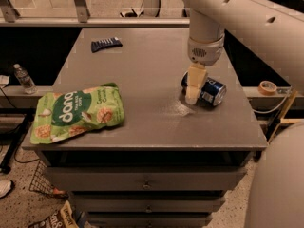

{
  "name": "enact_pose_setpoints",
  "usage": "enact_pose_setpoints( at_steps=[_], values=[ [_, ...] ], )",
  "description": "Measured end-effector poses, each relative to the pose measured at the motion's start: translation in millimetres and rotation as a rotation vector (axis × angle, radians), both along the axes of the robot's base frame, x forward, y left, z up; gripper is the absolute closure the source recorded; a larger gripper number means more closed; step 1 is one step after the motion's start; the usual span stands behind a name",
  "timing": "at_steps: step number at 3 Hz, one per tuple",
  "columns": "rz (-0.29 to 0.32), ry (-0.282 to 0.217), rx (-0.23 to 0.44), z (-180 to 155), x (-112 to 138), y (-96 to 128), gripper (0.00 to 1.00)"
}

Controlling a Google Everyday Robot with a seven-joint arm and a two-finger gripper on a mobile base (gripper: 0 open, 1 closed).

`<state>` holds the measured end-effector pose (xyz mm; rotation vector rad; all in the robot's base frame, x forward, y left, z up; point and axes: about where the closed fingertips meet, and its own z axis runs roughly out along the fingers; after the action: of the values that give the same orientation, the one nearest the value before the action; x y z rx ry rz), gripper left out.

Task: Place pepsi can upright

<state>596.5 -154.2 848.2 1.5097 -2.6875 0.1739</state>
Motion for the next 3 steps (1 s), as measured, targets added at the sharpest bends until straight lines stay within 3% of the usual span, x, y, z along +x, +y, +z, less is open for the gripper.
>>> enact_pose_setpoints(
  at_steps=[1, 3],
  values=[
    [0.005, 0.017, -0.006, -9.2, 1.7, 6.7, 0.15],
    [0.021, 0.042, 0.000, -17.2, 2.9, 14.7, 0.62]
  ],
)
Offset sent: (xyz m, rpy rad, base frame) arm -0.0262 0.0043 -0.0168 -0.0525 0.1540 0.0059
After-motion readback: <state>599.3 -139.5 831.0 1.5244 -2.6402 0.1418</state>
